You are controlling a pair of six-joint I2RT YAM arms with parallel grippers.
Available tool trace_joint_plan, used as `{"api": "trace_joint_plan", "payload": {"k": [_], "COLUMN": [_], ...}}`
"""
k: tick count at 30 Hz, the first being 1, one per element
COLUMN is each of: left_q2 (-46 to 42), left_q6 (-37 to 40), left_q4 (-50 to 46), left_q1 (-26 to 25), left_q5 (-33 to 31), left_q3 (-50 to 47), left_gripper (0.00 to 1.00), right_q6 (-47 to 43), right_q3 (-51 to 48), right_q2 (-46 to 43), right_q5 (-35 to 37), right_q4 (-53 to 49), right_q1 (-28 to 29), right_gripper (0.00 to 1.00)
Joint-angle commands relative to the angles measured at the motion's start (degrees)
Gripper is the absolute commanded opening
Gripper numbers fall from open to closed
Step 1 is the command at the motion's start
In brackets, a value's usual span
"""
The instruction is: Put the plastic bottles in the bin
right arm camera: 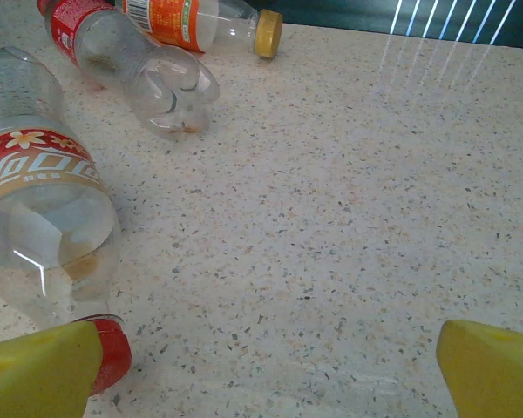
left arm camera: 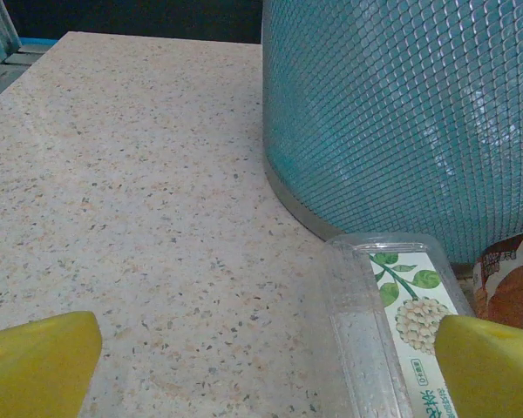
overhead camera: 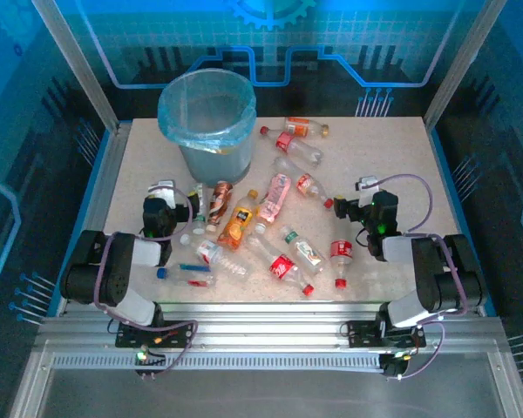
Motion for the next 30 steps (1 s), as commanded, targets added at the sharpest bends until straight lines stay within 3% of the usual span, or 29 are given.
{"api": "trace_joint_plan", "payload": {"k": [1, 26, 30], "left_q2": [0.2, 0.16, -2.23], "left_q6": [0.98, 0.99, 0.32], "left_q4": [-0.32, -0.33, 1.89], "left_q1": [-0.13, -0.05, -0.04], "left_q5": [1.32, 1.5, -0.78], "left_q3": [1.31, 1.39, -0.86], "left_gripper": [0.99, 0.99, 0.99], "right_q6": [-0.69, -0.49, 0.19], "right_q3": [1.21, 1.23, 1.48], "right_q2": [0.36, 0.36, -2.18], "right_q5": [-0.92, -1.62, 0.23], "right_q4": [-0.27, -0.37, -2.75], "right_q1": [-0.61, -1.04, -1.01], "right_gripper": [1.0, 1.0, 1.0]}}
